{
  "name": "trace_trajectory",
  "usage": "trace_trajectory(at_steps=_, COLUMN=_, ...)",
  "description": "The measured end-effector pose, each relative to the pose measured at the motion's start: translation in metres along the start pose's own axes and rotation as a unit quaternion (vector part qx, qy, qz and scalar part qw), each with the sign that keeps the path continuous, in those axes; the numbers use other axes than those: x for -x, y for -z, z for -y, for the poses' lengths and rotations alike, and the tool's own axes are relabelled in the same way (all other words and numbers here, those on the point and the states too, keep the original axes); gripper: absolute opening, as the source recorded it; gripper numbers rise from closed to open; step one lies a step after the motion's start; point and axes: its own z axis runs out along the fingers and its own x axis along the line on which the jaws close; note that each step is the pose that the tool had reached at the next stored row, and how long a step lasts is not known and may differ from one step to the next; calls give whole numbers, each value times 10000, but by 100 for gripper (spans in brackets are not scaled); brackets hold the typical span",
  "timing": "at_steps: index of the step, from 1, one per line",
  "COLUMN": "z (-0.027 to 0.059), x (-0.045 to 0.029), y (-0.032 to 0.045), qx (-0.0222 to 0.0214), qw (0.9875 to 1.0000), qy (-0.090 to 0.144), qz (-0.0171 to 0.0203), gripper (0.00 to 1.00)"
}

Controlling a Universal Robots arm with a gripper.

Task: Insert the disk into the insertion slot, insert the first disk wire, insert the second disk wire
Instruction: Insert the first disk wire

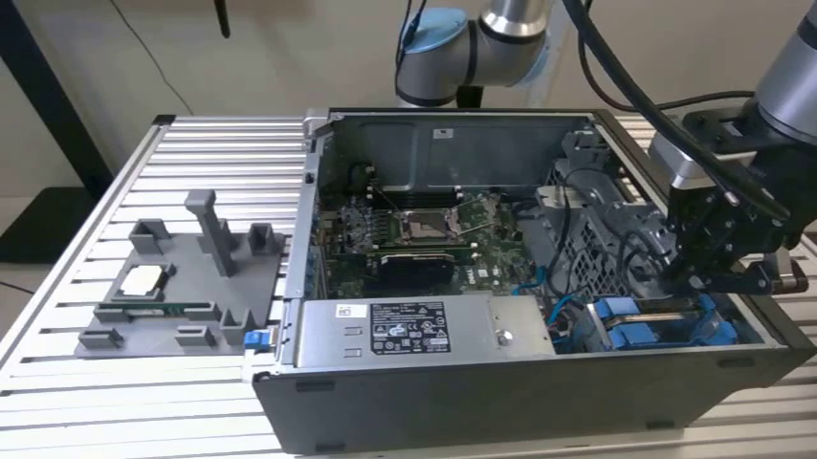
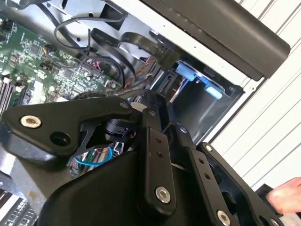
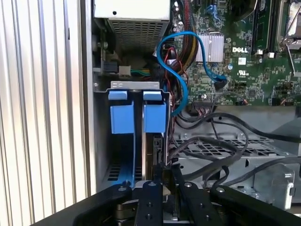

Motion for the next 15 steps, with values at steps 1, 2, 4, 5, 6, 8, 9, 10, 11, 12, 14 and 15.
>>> trace_trajectory(at_steps=1, z=7, x=-7, y=-7, qx=1, qw=10000, qy=-1, qz=0, gripper=20)
trace_trajectory(at_steps=2, z=14, x=-13, y=-14, qx=2, qw=10000, qy=-2, qz=0, gripper=20)
trace_trajectory(at_steps=4, z=25, x=-23, y=-28, qx=3, qw=10000, qy=-3, qz=1, gripper=20)
trace_trajectory(at_steps=5, z=29, x=-27, y=-39, qx=3, qw=10000, qy=-4, qz=2, gripper=20)
trace_trajectory(at_steps=6, z=31, x=-29, y=-48, qx=2, qw=10000, qy=-5, qz=1, gripper=20)
trace_trajectory(at_steps=8, z=36, x=-31, y=-64, qx=2, qw=10000, qy=-5, qz=6, gripper=20)
trace_trajectory(at_steps=9, z=37, x=-32, y=-70, qx=2, qw=10000, qy=-6, qz=12, gripper=20)
trace_trajectory(at_steps=10, z=40, x=-31, y=-78, qx=2, qw=10000, qy=-6, qz=19, gripper=20)
trace_trajectory(at_steps=11, z=43, x=-31, y=-86, qx=3, qw=10000, qy=-6, qz=20, gripper=20)
trace_trajectory(at_steps=12, z=45, x=-32, y=-92, qx=2, qw=10000, qy=-6, qz=20, gripper=20)
trace_trajectory(at_steps=14, z=53, x=-33, y=-105, qx=2, qw=10000, qy=-6, qz=22, gripper=20)
trace_trajectory(at_steps=15, z=57, x=-34, y=-111, qx=2, qw=10000, qy=-6, qz=23, gripper=20)
